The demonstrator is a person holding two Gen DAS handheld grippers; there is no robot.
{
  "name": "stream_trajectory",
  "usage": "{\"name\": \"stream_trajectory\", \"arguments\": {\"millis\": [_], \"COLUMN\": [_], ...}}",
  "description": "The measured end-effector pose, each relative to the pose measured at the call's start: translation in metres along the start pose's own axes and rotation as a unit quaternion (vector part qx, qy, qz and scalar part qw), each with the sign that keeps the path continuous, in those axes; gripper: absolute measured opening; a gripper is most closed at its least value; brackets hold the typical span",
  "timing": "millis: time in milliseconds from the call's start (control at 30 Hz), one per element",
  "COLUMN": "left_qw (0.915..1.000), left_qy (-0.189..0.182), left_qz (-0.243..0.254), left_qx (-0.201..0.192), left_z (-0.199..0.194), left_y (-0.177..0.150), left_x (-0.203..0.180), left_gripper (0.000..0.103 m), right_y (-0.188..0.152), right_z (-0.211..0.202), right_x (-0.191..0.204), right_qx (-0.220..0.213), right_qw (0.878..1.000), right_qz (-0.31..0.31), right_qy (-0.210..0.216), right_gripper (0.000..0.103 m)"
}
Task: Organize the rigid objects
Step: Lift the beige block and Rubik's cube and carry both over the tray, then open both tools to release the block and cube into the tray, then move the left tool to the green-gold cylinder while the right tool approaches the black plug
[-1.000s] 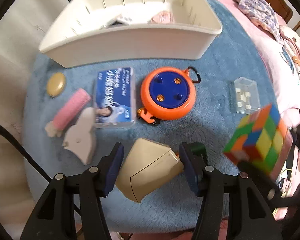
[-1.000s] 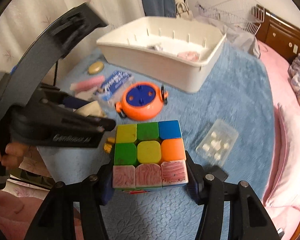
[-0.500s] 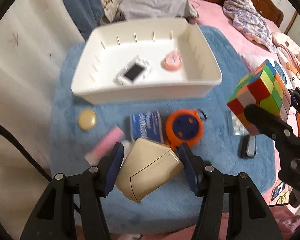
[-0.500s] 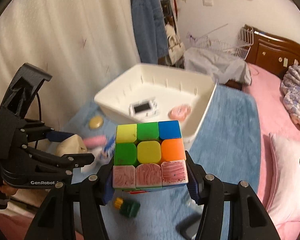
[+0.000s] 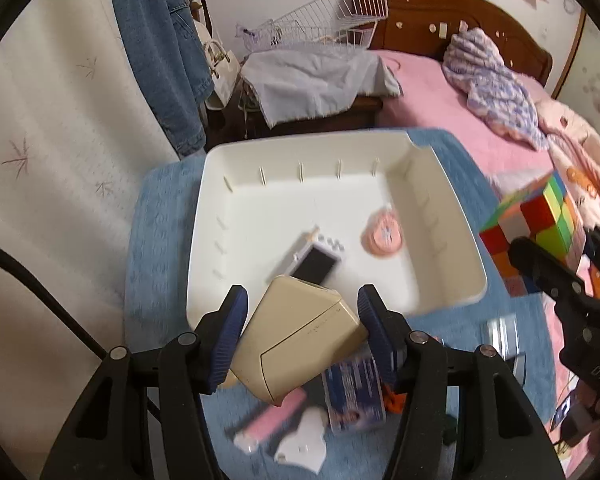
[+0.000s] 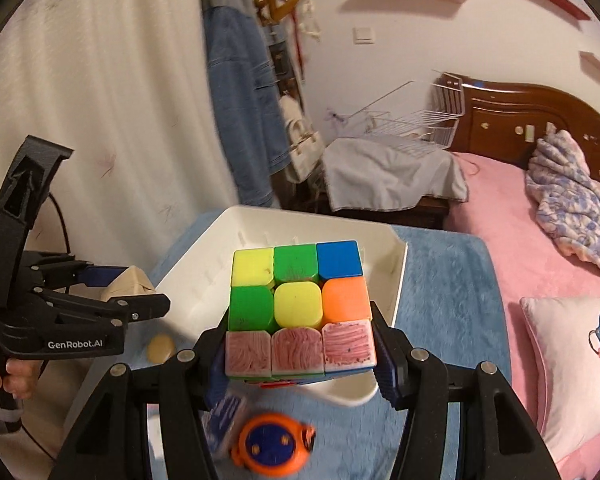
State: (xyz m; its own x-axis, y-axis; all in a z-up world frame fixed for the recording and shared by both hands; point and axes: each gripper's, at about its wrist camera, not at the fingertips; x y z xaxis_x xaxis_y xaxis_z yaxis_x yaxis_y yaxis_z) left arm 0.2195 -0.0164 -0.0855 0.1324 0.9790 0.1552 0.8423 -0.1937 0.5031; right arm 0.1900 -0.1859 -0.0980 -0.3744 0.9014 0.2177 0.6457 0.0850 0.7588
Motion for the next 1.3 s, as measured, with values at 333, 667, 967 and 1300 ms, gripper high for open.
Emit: {"name": "stream_trajectory", "arguments": {"millis": [333, 667, 967, 1300], "left_qw": [0.9983, 0.9967, 0.9966, 0.9963], "left_qy": [-0.039, -0.054, -0.059, -0.065], "left_qz": [-0.032, -0.052, -0.034, -0.018], "left_qx": [-0.028, -0.031, -0.046, -0.053], "left_z": [0.038, 0.040, 0.014, -0.022], "left_y": [0.019, 0.020, 0.008, -0.018], "left_x": [0.026, 0.039, 0.029, 0.000], "left_gripper": [0.061, 0.073, 0.079, 0.079], "right_y": [0.006, 0.003, 0.003, -0.024], "right_z": [0.037, 0.041, 0.011, -0.038], "right_x": [-0.004, 0.001, 0.008, 0.005], "right_qx": [-0.017, -0.037, -0.058, -0.043], "right_qw": [0.997, 0.993, 0.991, 0.988], "right_qz": [0.050, 0.075, 0.080, 0.111], "right_qy": [-0.054, -0.079, -0.095, -0.100], "right_gripper": [0.059, 0.072, 0.074, 0.075]}}
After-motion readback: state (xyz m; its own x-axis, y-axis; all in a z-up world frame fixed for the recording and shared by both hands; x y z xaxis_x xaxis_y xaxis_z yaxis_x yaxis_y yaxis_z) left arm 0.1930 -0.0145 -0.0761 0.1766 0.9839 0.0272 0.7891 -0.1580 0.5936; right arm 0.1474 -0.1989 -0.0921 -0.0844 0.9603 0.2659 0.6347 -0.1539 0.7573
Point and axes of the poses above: each gripper's, at about its wrist camera, not at the fingertips, and z roughly the way its jaws point, x to its left, y to its top, and after that the axes turned 10 degrees about y, right-handed
